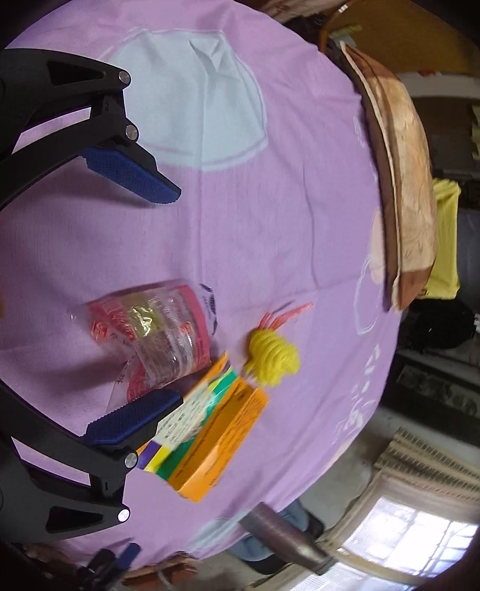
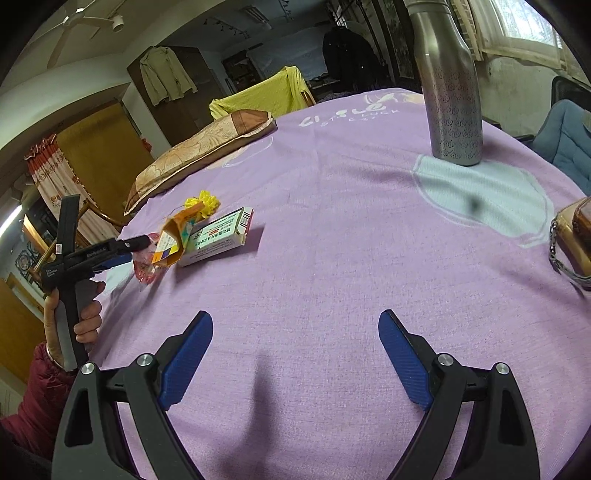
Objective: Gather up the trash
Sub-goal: 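Grasp the clear plastic packet with the left gripper while the right gripper grasps the orange box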
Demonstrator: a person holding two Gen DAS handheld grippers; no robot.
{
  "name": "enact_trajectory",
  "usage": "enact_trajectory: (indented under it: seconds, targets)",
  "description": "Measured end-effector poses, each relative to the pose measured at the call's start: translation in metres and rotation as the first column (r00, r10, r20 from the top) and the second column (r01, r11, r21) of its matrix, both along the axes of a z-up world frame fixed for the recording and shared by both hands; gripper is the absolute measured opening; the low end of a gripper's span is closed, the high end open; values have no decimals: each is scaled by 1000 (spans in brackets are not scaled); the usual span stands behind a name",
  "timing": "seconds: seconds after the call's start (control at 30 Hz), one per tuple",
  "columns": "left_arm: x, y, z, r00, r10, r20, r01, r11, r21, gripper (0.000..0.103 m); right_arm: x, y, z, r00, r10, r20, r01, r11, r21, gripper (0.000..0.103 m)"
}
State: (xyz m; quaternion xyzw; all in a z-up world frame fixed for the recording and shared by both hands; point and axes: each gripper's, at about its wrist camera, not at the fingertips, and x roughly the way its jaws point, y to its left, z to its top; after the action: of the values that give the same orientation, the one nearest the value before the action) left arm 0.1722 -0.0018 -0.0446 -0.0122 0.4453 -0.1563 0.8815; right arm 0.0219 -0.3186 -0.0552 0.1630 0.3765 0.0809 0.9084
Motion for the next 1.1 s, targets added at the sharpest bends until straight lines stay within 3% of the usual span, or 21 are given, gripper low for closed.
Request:
enact_trajectory:
  seconds: [0.17,0.3,0.37,0.53,0.73,1.03,1.07,1.1]
  targets:
    - [8,1,-11,998,28,-51,-27,999,16,98,-2,1,2,1000,-17,9,18,1000,-24,90]
    - [10,30,2,979,199,43,-202,974,102,97,3,12,7,1000,1,9,0,997,-79,90]
    - [11,46,6,964,260,54,-264,960,89,97,9,20,14,999,30,23,-28,996,-80,90]
    - [13,51,-1,978,205,-47,-207,978,-26,97,37,55,35,988,140,64,-136,988,-67,90]
    - [14,47,-1,982,176,-65,-180,982,-58,97,69,114,40,965,254,66,-244,961,-131,88]
    - [6,58,20,983,185,-18,-185,972,-144,97,106,167,31,947,320,15,-313,933,-178,72]
    - [6,57,21,984,178,-16,-178,972,-153,97,108,170,28,946,324,8,-317,931,-179,64]
    - [5,57,22,986,168,-15,-168,972,-163,97,112,174,24,944,329,-10,-325,928,-182,47]
